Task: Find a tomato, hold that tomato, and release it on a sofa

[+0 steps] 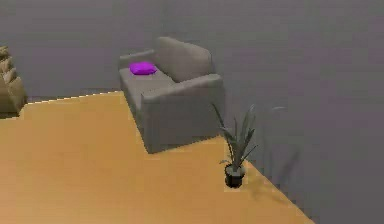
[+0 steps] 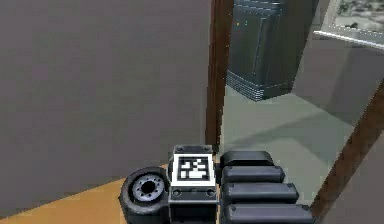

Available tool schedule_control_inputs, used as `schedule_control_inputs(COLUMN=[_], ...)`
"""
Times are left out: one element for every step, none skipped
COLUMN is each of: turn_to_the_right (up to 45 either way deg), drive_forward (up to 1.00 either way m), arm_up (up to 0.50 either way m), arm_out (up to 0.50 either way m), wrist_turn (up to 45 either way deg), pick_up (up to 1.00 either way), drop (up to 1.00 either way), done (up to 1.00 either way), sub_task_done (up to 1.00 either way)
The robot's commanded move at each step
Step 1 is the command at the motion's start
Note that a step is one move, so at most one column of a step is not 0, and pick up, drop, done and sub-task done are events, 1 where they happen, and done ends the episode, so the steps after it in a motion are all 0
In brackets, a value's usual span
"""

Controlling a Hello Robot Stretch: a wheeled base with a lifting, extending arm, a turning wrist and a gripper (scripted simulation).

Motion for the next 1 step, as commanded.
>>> schedule_control_inputs(turn_to_the_right=[30.0], drive_forward=[0.0], arm_up=[0.0], arm_out=[0.0], wrist_turn=[0.0], pick_up=[0.0], drop=[0.0], done=[0.0], sub_task_done=[0.0])
